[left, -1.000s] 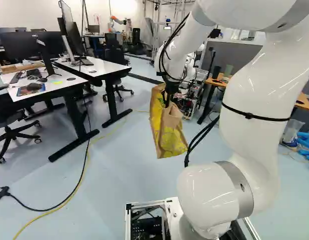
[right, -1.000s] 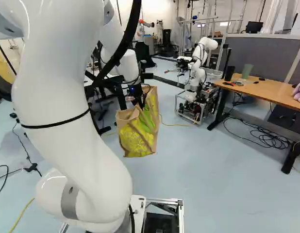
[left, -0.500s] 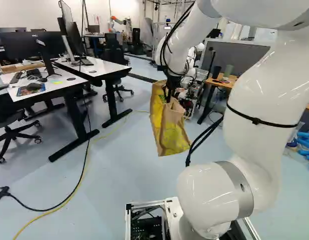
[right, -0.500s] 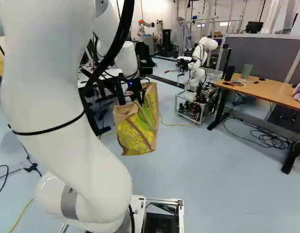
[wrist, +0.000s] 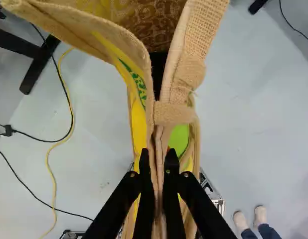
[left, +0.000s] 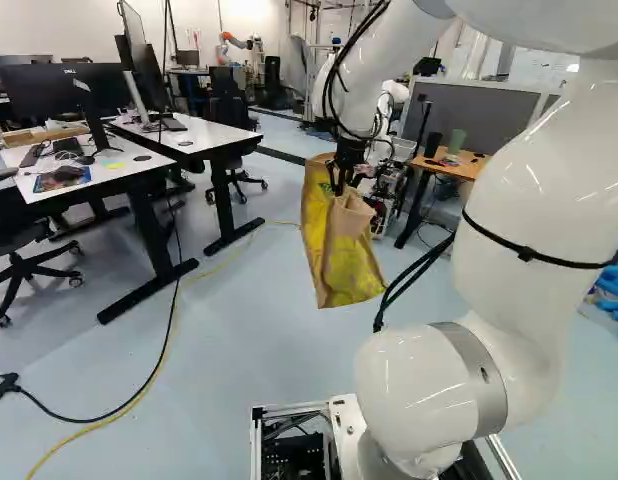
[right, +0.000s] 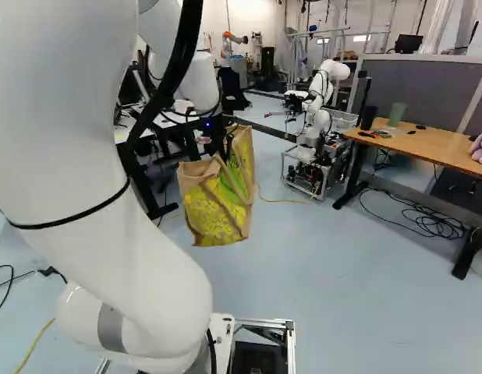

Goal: Pick up the bag on the ground and place it on the table

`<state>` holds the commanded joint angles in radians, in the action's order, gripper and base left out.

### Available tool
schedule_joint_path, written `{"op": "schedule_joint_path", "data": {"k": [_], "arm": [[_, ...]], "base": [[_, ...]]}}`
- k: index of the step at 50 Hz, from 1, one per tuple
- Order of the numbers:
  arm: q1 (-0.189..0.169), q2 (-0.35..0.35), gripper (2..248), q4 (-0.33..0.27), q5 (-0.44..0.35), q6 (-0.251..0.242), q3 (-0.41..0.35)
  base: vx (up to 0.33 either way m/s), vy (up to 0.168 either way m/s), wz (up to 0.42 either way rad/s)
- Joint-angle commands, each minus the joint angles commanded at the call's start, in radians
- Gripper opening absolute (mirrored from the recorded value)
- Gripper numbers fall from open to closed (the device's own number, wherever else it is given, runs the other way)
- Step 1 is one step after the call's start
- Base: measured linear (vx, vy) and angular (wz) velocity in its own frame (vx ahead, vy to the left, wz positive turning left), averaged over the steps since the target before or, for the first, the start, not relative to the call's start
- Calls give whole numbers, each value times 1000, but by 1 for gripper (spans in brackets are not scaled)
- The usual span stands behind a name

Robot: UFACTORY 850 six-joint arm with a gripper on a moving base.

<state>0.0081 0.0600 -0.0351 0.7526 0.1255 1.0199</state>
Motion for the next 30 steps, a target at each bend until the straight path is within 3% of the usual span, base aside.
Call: {"op": "schedule_joint_path", "data": {"k": [30], "arm": [[-2, -70, 22, 0, 120, 0, 24]], "base": [[0, 0, 0]]}}
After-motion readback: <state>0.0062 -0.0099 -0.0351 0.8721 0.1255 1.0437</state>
